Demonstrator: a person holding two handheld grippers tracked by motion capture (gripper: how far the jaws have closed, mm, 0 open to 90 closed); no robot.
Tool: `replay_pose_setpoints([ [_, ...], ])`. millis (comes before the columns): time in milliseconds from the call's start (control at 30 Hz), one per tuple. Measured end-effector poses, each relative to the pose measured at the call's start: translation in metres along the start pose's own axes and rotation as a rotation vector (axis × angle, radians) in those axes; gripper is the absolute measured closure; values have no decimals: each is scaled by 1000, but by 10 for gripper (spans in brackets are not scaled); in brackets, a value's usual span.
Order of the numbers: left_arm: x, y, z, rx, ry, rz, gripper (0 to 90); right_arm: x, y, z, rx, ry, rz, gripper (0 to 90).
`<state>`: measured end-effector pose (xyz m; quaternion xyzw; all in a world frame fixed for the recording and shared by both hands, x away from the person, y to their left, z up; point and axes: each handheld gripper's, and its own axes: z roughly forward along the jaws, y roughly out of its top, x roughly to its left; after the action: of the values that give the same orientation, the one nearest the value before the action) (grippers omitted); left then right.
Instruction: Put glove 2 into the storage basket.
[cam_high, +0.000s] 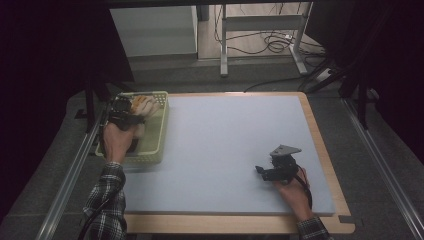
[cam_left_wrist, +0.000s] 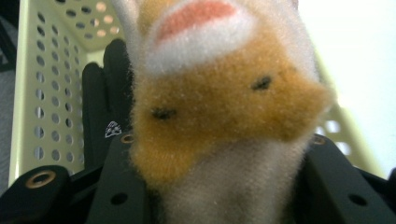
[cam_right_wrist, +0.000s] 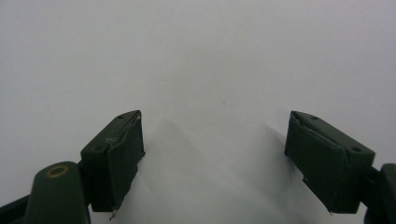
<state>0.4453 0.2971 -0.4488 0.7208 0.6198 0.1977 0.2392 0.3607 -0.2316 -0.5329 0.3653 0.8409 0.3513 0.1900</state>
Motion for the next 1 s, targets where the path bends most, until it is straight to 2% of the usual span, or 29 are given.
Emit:
replay_pose_setpoints([
  [200,-8,3,26,52,-10,10,550,0,0,0,0,0,0,191],
  [367,-21,7,49,123,-11,40,543,0,0,0,0,0,0,191],
  [467,-24,8,61,166,-31,49,533,0,0,0,0,0,0,191],
  [567,-25,7,72,206,-64,46,502,0,0,0,0,0,1,191],
  [633,-28,7,77,241,-55,62,433,0,0,0,0,1,1,191],
  [667,-28,7,78,250,-51,65,359,0,0,0,0,1,0,191],
  [700,-26,7,77,248,-40,53,346,0,0,0,0,0,1,191],
  [733,-24,6,76,239,-39,46,285,0,0,0,0,1,0,191],
  [833,-16,7,67,189,-100,-11,162,0,0,0,0,0,0,191],
  [900,-17,8,60,182,-103,6,109,0,0,0,0,1,0,191],
  [933,-18,9,56,185,-91,24,81,0,0,0,0,0,0,191],
  [1000,-18,11,48,167,-91,40,65,0,0,0,0,0,0,191],
])
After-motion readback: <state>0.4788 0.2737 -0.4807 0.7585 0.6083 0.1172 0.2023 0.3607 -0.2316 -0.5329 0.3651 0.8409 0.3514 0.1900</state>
